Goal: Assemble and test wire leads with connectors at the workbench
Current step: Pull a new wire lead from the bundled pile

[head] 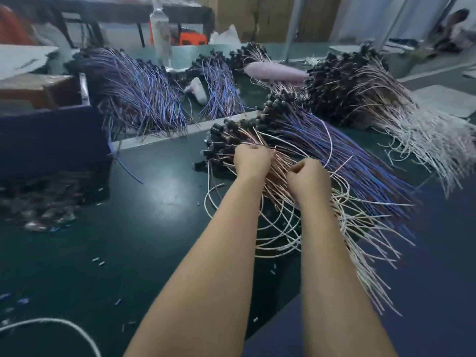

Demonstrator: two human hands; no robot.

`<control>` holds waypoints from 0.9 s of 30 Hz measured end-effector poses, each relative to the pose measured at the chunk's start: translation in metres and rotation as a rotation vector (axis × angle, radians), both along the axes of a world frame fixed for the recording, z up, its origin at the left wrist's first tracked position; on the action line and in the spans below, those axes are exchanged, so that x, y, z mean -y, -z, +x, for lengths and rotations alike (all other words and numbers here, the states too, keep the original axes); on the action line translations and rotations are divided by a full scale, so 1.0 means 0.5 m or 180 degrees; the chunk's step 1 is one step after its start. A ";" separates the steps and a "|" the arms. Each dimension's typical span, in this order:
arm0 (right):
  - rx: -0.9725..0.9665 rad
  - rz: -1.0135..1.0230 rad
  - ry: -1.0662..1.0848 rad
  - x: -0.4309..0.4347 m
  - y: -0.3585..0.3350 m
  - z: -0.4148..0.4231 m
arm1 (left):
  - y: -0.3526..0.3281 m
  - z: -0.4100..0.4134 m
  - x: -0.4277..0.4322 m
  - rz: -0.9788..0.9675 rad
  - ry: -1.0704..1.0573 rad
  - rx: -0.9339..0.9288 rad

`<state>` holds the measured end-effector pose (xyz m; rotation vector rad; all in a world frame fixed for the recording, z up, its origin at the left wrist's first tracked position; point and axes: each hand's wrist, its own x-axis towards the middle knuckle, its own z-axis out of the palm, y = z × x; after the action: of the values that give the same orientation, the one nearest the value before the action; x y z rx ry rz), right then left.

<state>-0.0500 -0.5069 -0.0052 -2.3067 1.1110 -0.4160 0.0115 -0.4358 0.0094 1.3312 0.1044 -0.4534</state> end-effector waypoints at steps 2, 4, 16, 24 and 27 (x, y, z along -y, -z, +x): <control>0.0157 -0.0102 0.0108 -0.001 0.003 0.004 | 0.007 0.008 -0.004 0.0355 -0.0087 0.0168; 0.0422 -0.0252 0.0107 -0.011 -0.008 0.005 | 0.009 0.013 -0.018 0.0294 -0.0034 0.0258; 0.1216 0.0320 -0.1790 -0.326 -0.084 0.105 | -0.072 0.030 -0.331 0.0206 -0.1376 0.1355; 0.0587 0.0925 -0.3441 -0.665 -0.048 0.148 | -0.053 0.036 -0.696 -0.0115 -0.3319 0.0984; 0.0565 0.0911 -0.3785 -0.777 -0.032 0.153 | -0.045 0.022 -0.797 -0.0071 -0.3860 0.0777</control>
<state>0.0267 -0.1185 0.0109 -2.1667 -0.3525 0.0224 0.0225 -0.0375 0.0319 1.0641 0.6501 0.7268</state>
